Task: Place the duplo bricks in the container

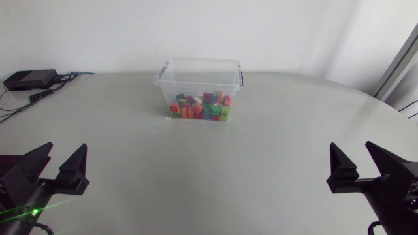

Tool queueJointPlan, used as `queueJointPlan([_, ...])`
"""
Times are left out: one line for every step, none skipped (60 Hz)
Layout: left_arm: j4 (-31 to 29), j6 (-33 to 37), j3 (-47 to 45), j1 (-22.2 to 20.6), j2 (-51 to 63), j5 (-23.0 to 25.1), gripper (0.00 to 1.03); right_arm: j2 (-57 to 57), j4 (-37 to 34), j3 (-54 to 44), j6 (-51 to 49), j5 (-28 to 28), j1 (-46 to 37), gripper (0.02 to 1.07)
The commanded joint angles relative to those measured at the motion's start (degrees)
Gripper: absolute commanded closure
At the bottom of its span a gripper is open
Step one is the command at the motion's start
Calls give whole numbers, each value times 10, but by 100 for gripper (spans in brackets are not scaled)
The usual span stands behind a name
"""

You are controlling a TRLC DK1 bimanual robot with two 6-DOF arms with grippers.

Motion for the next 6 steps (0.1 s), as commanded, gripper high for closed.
queueJointPlan([1,-15,-10,1,-4,-5,5,-4,-2,-11,15,-2,-3,6])
queueJointPlan([1,-15,-10,1,-4,-5,5,-4,-2,-11,15,-2,-3,6])
queueJointPlan([1,-15,-10,1,-4,-5,5,-4,-2,-11,15,-2,-3,6])
queueJointPlan([1,-15,-10,1,-4,-5,5,-4,-2,-11,15,-2,-3,6])
queueJointPlan([1,-15,-10,1,-4,-5,5,-4,-2,-11,15,-2,-3,6])
queueJointPlan([1,-15,-10,1,-4,-5,5,-4,-2,-11,15,-2,-3,6])
